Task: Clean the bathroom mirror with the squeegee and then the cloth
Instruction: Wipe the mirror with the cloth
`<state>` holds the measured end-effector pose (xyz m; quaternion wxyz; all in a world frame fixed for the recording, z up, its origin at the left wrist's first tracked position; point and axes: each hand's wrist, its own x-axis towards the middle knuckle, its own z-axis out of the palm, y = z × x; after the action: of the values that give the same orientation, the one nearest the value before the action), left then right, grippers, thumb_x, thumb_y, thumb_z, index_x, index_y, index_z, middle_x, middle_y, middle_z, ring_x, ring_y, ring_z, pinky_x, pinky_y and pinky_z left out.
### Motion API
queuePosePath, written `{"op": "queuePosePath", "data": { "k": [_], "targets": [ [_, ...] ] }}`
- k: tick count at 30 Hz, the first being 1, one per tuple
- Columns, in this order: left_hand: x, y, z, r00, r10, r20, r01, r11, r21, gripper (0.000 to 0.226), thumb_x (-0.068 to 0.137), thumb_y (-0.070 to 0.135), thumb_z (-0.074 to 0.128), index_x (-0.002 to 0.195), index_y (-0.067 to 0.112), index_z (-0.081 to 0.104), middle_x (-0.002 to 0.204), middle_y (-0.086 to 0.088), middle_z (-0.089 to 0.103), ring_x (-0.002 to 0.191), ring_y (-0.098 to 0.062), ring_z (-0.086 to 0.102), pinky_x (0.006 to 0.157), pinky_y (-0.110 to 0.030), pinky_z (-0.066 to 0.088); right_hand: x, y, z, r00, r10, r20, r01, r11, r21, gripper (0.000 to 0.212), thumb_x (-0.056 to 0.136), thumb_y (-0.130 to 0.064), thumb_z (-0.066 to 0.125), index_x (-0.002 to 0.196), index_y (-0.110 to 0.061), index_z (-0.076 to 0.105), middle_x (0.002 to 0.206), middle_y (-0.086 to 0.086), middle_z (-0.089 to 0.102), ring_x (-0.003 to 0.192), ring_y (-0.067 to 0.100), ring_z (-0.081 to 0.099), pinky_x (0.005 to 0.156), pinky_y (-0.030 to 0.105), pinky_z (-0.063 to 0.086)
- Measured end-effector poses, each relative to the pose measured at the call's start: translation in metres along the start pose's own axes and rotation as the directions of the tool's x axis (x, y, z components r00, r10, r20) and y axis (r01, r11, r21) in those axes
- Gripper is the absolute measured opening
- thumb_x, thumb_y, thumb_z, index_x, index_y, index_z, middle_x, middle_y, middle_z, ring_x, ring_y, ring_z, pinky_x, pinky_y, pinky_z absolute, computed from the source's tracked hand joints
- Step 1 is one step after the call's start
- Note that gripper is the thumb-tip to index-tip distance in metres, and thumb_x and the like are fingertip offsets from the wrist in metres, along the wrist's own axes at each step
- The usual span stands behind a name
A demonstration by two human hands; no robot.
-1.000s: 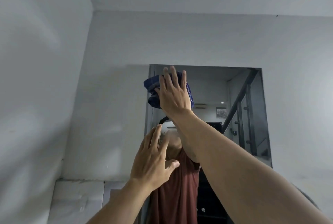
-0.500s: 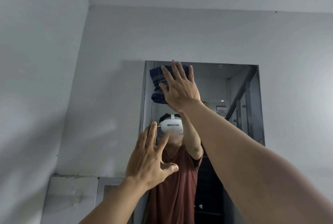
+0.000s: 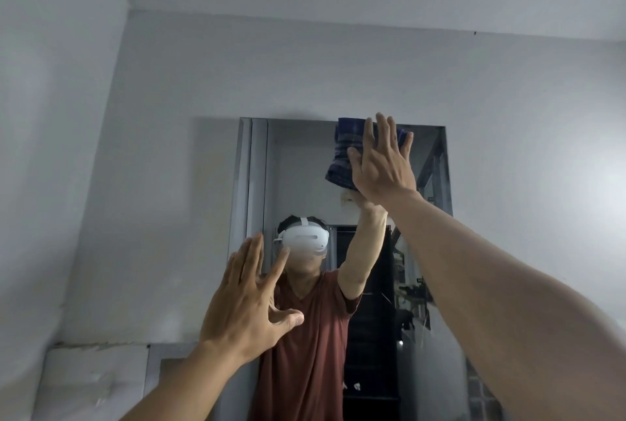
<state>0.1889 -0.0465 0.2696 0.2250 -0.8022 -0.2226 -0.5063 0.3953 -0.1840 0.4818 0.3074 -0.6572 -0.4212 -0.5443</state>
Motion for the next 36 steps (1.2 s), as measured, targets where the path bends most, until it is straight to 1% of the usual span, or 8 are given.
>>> {"op": "queuePosePath", "data": {
  "k": [3,6,12,17,22,26,33,36],
  "targets": [
    [-0.001,0.000,-0.001,1.000,0.004,0.001,-0.004,1.000,0.003,0.111,0.071,0.088,0.047,0.156,0.041,-0.007,0.166,-0.009,-0.016,0.151,-0.021,-0.020,0.119,-0.042,0.021,-0.001,0.021,-0.005,0.999,-0.032,-0.016,0.033,0.999,0.044,0.061,0.106,-0.039,0.029,0.158,-0.008,0.018,0.160,0.011,0.028,0.154,0.034,0.009,0.122,0.063,0.002],
    [-0.001,-0.001,-0.001,1.000,0.004,-0.004,-0.004,1.000,0.003,0.112,0.071,0.087,0.050,0.156,0.040,-0.006,0.166,-0.009,-0.015,0.151,-0.020,-0.021,0.119,-0.041,0.019,0.001,0.039,-0.008,0.998,-0.028,-0.051,0.032,0.995,0.090,0.048,0.106,-0.032,0.031,0.150,-0.013,0.030,0.158,0.010,0.035,0.153,0.035,0.014,0.123,0.062,0.002],
    [-0.001,-0.001,-0.001,1.000,0.009,-0.008,-0.010,1.000,-0.012,0.114,0.070,0.084,0.056,0.158,0.038,0.000,0.167,-0.011,-0.007,0.152,-0.023,-0.015,0.118,-0.044,0.022,-0.002,0.070,-0.010,0.995,0.067,-0.069,-0.060,0.994,0.096,0.050,0.104,-0.040,0.029,0.147,-0.015,0.036,0.163,0.013,0.028,0.151,0.032,0.017,0.123,0.058,0.006],
    [-0.001,-0.001,-0.002,1.000,0.017,-0.004,-0.017,1.000,-0.012,0.114,0.070,0.083,0.056,0.158,0.035,0.003,0.166,-0.014,-0.004,0.153,-0.027,-0.009,0.119,-0.048,0.024,-0.029,0.078,-0.003,0.982,0.186,-0.034,-0.183,0.981,0.068,0.066,0.104,-0.051,0.026,0.160,-0.019,0.014,0.170,0.008,0.003,0.156,0.024,-0.002,0.125,0.049,-0.007],
    [-0.001,-0.001,0.000,1.000,0.021,-0.010,-0.021,1.000,0.013,0.111,0.072,0.085,0.052,0.159,0.032,0.008,0.166,-0.017,-0.001,0.153,-0.030,-0.005,0.120,-0.051,0.024,-0.060,0.073,0.003,0.973,0.229,-0.022,-0.228,0.973,0.048,0.067,0.105,-0.050,0.022,0.161,-0.016,0.009,0.169,0.008,-0.006,0.156,0.023,-0.006,0.125,0.051,-0.007],
    [-0.004,-0.002,0.002,0.999,0.031,-0.019,-0.030,0.998,0.049,0.104,0.079,0.086,0.043,0.159,0.026,0.012,0.165,-0.019,-0.001,0.153,-0.034,0.004,0.120,-0.054,0.024,-0.083,0.058,0.014,0.982,0.185,-0.025,-0.185,0.983,0.016,0.066,0.106,-0.047,0.019,0.161,-0.013,0.010,0.169,0.010,-0.003,0.156,0.027,-0.004,0.124,0.055,-0.005],
    [-0.043,-0.005,0.010,0.999,0.034,-0.028,-0.035,0.999,-0.038,0.091,0.085,0.065,0.057,0.156,0.017,0.027,0.164,-0.018,0.014,0.152,-0.031,0.012,0.117,-0.051,0.032,-0.091,0.014,0.020,0.984,0.171,-0.040,-0.167,0.982,0.091,0.059,0.105,-0.042,0.023,0.160,-0.022,0.014,0.168,0.012,0.014,0.155,0.033,0.003,0.121,0.063,-0.004],
    [-0.054,-0.010,0.015,0.998,0.060,0.003,-0.060,0.997,-0.047,0.095,0.083,0.064,0.053,0.158,0.017,0.019,0.164,-0.018,0.013,0.153,-0.031,0.010,0.117,-0.051,0.033,-0.091,-0.008,0.024,0.992,0.123,-0.037,-0.121,0.991,0.065,0.057,0.105,-0.043,0.025,0.159,-0.025,0.016,0.168,0.013,0.015,0.155,0.035,0.004,0.120,0.066,-0.002]
  ]
}}
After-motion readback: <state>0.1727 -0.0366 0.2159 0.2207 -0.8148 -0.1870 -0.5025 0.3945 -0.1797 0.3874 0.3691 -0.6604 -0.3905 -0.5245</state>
